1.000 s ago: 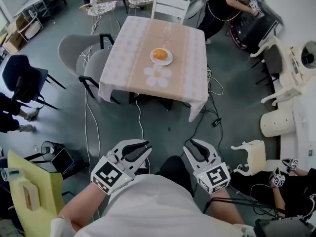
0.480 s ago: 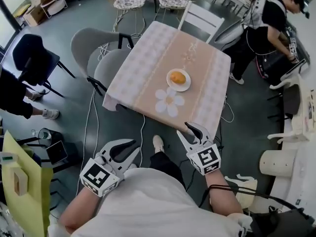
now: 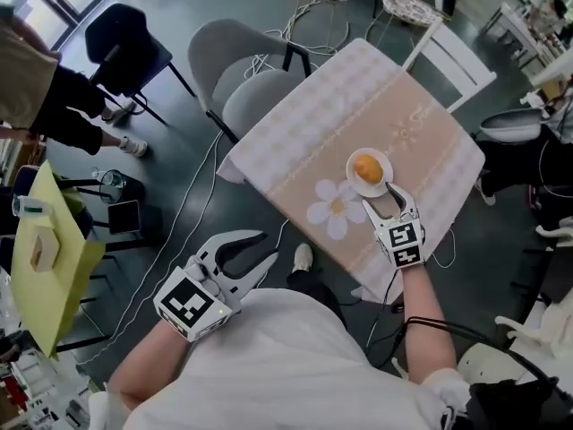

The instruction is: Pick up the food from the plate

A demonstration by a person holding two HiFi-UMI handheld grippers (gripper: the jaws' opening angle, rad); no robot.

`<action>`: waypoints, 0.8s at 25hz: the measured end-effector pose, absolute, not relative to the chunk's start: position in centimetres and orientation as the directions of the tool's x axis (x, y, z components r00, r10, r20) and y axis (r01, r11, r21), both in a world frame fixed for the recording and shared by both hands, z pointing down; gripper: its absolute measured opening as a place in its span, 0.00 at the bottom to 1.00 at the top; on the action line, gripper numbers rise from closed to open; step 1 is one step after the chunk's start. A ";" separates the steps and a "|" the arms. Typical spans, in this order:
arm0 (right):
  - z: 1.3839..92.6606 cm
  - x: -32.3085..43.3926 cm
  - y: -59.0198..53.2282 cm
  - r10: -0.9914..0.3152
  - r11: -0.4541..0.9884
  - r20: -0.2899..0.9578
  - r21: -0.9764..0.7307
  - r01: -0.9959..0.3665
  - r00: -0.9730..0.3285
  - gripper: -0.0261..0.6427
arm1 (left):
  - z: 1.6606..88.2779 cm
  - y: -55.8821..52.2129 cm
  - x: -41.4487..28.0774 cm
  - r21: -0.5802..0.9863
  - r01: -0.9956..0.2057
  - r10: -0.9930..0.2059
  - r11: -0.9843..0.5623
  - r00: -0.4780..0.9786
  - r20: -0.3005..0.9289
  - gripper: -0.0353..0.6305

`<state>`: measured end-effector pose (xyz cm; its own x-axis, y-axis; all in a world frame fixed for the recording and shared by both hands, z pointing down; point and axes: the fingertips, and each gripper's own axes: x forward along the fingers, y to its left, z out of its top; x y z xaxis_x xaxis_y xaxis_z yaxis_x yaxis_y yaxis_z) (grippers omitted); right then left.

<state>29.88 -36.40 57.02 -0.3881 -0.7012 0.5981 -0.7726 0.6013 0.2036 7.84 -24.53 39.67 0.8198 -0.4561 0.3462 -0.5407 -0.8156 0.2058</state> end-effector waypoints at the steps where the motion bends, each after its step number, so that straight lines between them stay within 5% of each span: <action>1: 58.2 30.4 -37.4 -0.685 0.614 0.617 0.203 -0.763 -0.387 0.45 | 39.7 -24.9 7.9 0.209 -0.562 -0.475 -0.801 0.807 0.350 0.21; 20: 69.1 31.2 -45.3 -0.553 0.719 0.774 0.257 -0.646 -0.308 0.53 | 39.2 -25.5 4.9 0.194 -0.752 -0.643 -0.630 0.646 0.412 0.21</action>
<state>31.17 -45.32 69.08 -0.3077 -0.5532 0.7741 -0.6456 0.7190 0.2573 4.87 -25.46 39.18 0.6456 -0.6432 0.4117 -0.7517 -0.6303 0.1941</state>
